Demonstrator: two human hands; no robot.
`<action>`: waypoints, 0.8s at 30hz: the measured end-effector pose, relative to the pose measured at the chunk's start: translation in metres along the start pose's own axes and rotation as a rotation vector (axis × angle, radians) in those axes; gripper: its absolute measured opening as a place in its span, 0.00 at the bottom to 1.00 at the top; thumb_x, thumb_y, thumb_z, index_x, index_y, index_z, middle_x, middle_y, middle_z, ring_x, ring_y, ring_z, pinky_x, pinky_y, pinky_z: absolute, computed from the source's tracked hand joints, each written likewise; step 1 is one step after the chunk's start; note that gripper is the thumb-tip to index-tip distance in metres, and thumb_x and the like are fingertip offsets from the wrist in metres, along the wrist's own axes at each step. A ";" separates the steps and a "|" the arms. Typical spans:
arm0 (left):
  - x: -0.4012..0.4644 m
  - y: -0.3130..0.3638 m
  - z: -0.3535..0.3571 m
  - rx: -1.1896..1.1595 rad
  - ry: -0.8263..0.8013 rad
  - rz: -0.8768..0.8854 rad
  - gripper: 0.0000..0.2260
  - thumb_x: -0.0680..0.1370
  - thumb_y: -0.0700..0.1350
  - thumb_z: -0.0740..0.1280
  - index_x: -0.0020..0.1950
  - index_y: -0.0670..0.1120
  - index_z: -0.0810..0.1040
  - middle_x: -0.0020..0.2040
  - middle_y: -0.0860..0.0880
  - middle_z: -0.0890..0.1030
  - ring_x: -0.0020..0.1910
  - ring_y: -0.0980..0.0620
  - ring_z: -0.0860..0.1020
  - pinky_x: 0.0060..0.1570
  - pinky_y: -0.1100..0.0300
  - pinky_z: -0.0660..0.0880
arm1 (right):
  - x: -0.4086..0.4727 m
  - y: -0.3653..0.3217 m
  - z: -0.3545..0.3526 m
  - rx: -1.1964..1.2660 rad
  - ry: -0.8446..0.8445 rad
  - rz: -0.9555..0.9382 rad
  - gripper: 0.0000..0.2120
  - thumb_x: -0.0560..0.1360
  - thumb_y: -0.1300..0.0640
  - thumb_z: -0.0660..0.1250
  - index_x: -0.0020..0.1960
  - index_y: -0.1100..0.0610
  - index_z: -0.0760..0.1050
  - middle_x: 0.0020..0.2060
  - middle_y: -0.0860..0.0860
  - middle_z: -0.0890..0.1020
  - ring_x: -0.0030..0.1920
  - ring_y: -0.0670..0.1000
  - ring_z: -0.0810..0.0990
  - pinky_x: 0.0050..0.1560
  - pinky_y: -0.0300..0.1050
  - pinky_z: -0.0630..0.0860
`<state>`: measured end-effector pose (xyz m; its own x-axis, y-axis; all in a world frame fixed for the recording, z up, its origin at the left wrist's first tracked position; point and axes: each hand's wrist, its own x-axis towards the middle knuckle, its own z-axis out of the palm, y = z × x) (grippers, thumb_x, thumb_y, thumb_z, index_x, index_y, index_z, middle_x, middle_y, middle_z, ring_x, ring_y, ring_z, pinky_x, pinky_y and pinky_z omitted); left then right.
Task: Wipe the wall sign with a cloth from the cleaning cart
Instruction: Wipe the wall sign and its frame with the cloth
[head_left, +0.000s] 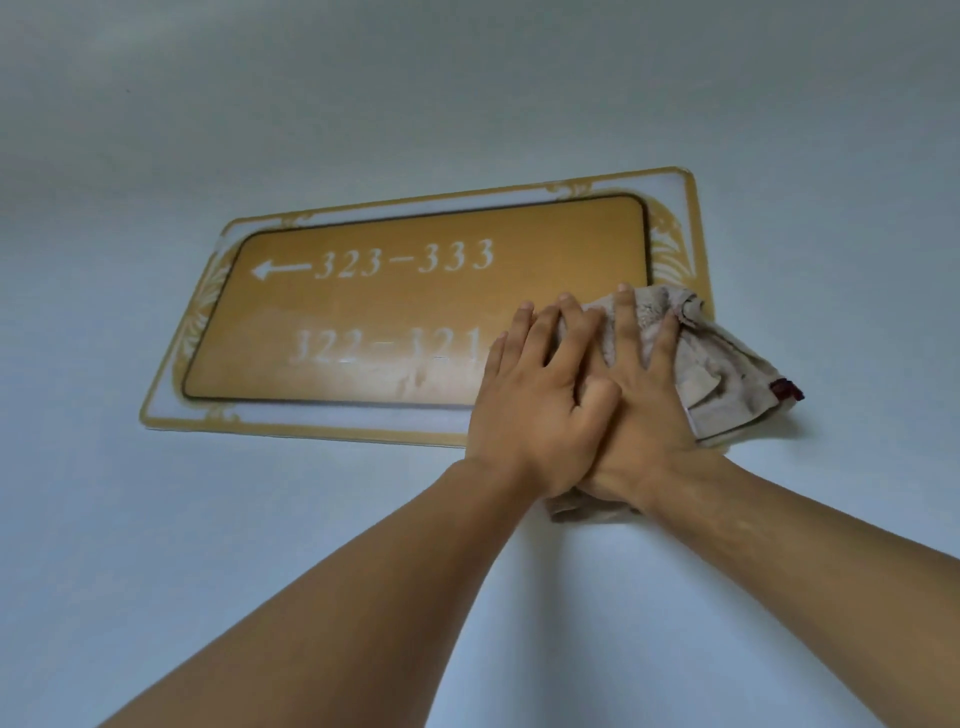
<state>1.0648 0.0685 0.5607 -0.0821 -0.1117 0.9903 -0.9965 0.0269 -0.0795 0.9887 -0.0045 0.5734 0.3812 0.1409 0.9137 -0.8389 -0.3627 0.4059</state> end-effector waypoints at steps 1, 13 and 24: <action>0.005 -0.003 -0.001 0.013 -0.035 -0.007 0.31 0.74 0.58 0.47 0.79 0.60 0.56 0.81 0.51 0.54 0.80 0.51 0.44 0.77 0.46 0.48 | 0.002 0.000 0.001 -0.005 -0.002 -0.005 0.52 0.71 0.25 0.48 0.77 0.51 0.24 0.81 0.58 0.36 0.76 0.74 0.32 0.68 0.81 0.42; 0.063 -0.035 -0.020 0.100 -0.078 -0.103 0.30 0.73 0.64 0.44 0.76 0.66 0.53 0.82 0.51 0.52 0.80 0.51 0.43 0.76 0.43 0.38 | 0.061 0.008 -0.012 0.092 -0.007 -0.127 0.45 0.73 0.25 0.42 0.77 0.45 0.24 0.82 0.51 0.36 0.78 0.66 0.31 0.71 0.77 0.39; 0.120 -0.075 -0.036 0.070 0.057 -0.069 0.32 0.73 0.63 0.45 0.76 0.58 0.62 0.77 0.52 0.65 0.76 0.51 0.59 0.74 0.39 0.49 | 0.132 -0.006 -0.008 0.153 0.050 -0.042 0.42 0.73 0.27 0.48 0.81 0.41 0.39 0.83 0.50 0.50 0.81 0.61 0.37 0.74 0.73 0.37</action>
<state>1.1299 0.0886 0.6899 -0.0144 -0.0539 0.9984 -0.9987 -0.0490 -0.0171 1.0412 0.0237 0.6918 0.3916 0.2029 0.8975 -0.7524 -0.4909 0.4393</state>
